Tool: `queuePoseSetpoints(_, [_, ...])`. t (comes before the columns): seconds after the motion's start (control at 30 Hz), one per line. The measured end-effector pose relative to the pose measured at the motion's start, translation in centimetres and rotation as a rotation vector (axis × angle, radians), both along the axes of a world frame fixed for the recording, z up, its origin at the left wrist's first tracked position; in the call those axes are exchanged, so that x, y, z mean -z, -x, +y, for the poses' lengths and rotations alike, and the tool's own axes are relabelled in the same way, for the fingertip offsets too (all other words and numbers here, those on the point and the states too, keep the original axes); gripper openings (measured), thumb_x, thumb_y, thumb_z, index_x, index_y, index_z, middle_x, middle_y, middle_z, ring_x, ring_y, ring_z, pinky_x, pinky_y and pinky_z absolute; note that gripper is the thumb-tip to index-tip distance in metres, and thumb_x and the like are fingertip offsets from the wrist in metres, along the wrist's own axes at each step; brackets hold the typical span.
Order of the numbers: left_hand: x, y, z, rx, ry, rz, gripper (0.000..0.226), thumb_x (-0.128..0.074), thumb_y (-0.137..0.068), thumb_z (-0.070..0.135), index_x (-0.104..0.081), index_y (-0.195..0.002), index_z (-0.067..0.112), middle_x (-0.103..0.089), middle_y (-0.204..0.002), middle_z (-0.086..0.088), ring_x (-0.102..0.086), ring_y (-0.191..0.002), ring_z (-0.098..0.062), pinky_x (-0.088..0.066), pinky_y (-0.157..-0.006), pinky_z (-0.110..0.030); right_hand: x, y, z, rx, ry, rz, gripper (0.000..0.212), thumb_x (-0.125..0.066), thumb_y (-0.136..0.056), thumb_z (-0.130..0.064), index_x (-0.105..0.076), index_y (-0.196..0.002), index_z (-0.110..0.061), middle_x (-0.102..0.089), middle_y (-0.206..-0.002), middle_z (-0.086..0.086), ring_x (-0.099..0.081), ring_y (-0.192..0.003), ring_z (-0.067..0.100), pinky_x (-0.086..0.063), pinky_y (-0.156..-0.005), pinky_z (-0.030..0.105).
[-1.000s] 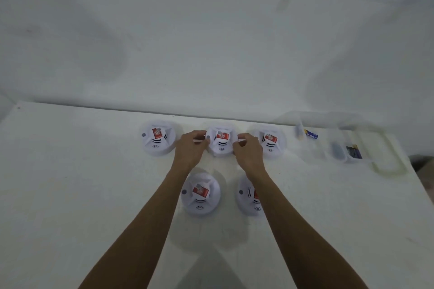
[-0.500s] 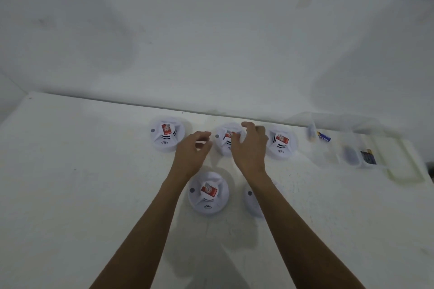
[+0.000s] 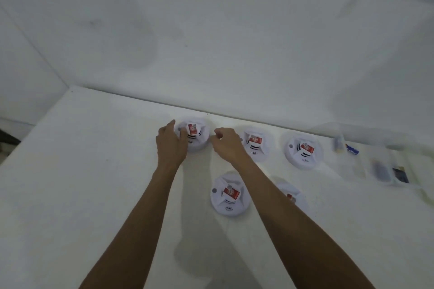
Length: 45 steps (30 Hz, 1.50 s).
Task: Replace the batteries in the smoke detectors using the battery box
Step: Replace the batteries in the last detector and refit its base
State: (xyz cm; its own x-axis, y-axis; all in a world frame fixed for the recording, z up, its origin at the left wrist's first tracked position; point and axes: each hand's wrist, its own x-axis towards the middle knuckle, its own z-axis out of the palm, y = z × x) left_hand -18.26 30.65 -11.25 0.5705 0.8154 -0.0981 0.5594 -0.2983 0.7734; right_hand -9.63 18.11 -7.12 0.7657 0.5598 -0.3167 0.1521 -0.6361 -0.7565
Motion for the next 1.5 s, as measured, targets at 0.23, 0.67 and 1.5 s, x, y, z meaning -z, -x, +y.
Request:
queuePoseSetpoints(0.23, [-0.7,0.3,-0.2,0.016,0.022,-0.025,0.035,-0.049,-0.093,0.025,-0.059,-0.121,0.006,-0.064,-0.118,-0.016,-0.059,-0.106,-0.03,-0.043,-0.091,-0.034,0.2,0.6,0.7,0.016,-0.042,0.062,0.015,-0.046,-0.085,-0.007,-0.047,-0.07,-0.004,-0.051,-0.069,0.017,-0.046,-0.065,0.023,-0.036,-0.059,0.032])
queuePoseSetpoints(0.67, [-6.5,3.0,-7.2,0.072,0.456,-0.329,0.059,-0.064,-0.078,0.055,-0.057,-0.124,0.019,-0.063,-0.116,0.003,-0.062,-0.101,-0.012,-0.055,-0.083,-0.032,-4.6,3.0,-8.1,0.372,-0.656,0.419,0.021,-0.058,-0.091,-0.012,-0.059,-0.111,-0.006,-0.067,-0.105,0.013,-0.068,-0.087,0.026,-0.056,-0.071,0.03])
queuePoseSetpoints(1.5, [-12.2,4.2,-27.0,0.362,1.369,-0.678,0.075,-0.013,-0.101,0.034,-0.079,-0.067,0.029,-0.075,-0.076,0.001,-0.072,-0.069,-0.012,-0.058,-0.059,-0.026,-11.3,10.8,-25.3,0.252,0.04,-0.373,0.066,-0.068,-0.072,-0.061,-0.046,-0.122,-0.025,-0.047,-0.113,-0.009,-0.053,-0.1,0.009,-0.044,-0.077,0.014])
